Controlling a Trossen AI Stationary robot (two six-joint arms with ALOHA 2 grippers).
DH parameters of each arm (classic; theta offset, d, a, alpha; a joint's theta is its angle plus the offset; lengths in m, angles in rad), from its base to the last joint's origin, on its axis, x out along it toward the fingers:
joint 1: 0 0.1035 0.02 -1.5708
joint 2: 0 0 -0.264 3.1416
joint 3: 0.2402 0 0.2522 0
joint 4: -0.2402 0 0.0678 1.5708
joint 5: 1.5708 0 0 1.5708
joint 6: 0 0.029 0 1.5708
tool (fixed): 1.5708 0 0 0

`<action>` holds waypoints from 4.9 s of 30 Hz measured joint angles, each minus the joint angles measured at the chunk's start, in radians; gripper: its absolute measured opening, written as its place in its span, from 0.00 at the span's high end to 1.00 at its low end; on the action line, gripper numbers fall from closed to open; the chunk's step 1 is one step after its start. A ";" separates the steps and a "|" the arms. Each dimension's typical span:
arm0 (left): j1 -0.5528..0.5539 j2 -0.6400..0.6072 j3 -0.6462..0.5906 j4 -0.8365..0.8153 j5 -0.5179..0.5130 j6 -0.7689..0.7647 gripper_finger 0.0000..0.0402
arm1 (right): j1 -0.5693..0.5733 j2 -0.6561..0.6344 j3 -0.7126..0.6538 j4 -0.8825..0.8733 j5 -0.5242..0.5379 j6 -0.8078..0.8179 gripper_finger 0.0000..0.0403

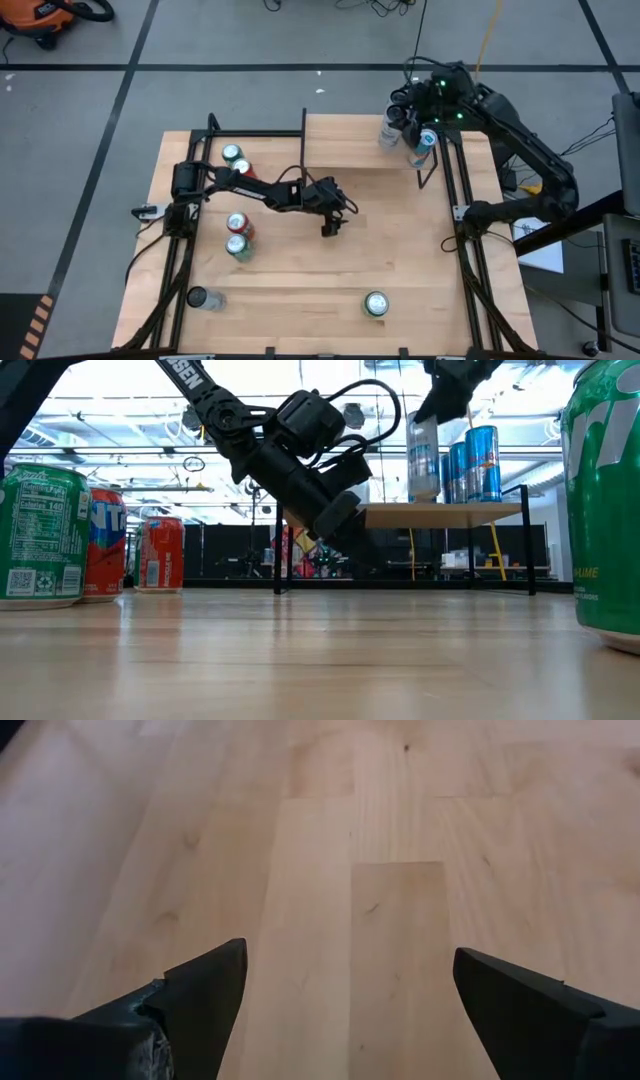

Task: Place canned beverage on shelf
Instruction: Put the right white blue soda can on the shelf aligned with the other white blue soda can, then put the white blue soda can on the shelf aligned with the other white blue soda can

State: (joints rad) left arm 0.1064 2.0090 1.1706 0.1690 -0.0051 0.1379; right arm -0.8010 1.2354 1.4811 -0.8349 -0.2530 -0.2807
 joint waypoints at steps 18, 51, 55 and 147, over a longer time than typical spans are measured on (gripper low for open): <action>0.019 0.000 -0.015 -0.060 -0.003 0.002 0.12 | -0.070 0.015 -0.088 0.036 -0.093 -0.071 0.38; -0.021 -0.069 -0.015 -0.260 -0.185 -0.051 0.12 | -0.033 -0.287 -0.090 0.037 -0.086 0.066 0.27; -0.067 -0.154 -0.015 -0.330 -0.230 -0.081 0.12 | 0.030 -0.325 -0.090 0.076 -0.213 0.136 0.32; -0.929 -0.453 0.207 -1.483 -0.005 -1.519 0.41 | 1.114 0.147 -0.928 1.642 0.306 0.319 0.48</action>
State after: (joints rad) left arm -0.8224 1.5558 1.3772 -1.3141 -0.0100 -1.3810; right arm 0.3126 1.3822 0.5529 0.8071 0.0529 0.0379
